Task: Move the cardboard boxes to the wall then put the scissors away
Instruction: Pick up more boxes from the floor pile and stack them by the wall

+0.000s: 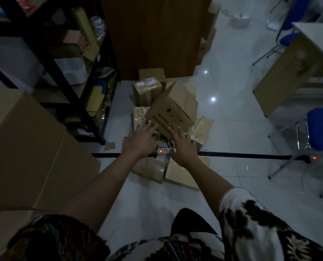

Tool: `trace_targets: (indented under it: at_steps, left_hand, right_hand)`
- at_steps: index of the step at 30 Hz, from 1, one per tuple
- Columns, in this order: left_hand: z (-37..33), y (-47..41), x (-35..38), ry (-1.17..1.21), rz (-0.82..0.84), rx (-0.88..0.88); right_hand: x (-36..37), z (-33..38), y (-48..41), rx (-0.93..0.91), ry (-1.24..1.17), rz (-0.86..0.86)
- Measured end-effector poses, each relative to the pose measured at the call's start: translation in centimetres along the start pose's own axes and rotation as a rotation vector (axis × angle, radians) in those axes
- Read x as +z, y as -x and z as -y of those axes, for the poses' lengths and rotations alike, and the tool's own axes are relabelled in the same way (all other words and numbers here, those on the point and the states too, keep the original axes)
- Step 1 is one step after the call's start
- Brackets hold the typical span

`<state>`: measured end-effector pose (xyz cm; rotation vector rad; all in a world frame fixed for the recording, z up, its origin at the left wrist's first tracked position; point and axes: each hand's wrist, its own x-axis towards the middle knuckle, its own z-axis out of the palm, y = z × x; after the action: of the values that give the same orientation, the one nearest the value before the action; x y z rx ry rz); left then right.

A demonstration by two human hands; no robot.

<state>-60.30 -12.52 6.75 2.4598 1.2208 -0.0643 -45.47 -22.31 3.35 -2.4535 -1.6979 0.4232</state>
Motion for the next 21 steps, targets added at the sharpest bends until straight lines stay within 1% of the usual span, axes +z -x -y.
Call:
trace_targets:
  at_steps: [3, 8, 10, 14, 17, 21]
  left_hand:
    - [-2.9, -2.5, 0.1, -0.012, -0.001, 0.033]
    - [-9.4, -6.9, 1.1, -0.059, 0.01, 0.061]
    - [-11.9, -8.7, 1.4, -0.1, -0.003, 0.072]
    - [-17.0, -12.8, 2.9, -0.126, 0.006, 0.033]
    - [-19.7, -14.5, 4.4, -0.128, 0.045, 0.018]
    - [-21.1, -16.9, 5.6, -0.14, 0.084, 0.015]
  right_hand:
    - [-1.2, -2.7, -1.3, 0.007, -0.001, 0.001]
    - [-4.6, -8.9, -3.4, -0.076, 0.08, 0.009]
    - [-6.0, -11.3, -4.5, -0.077, 0.107, 0.013]
    - [-8.1, -16.7, -6.9, -0.06, 0.151, 0.033]
    - [-8.9, -19.7, -8.0, -0.056, 0.142, 0.078]
    - [-8.7, -22.5, -9.0, -0.043, 0.091, 0.093]
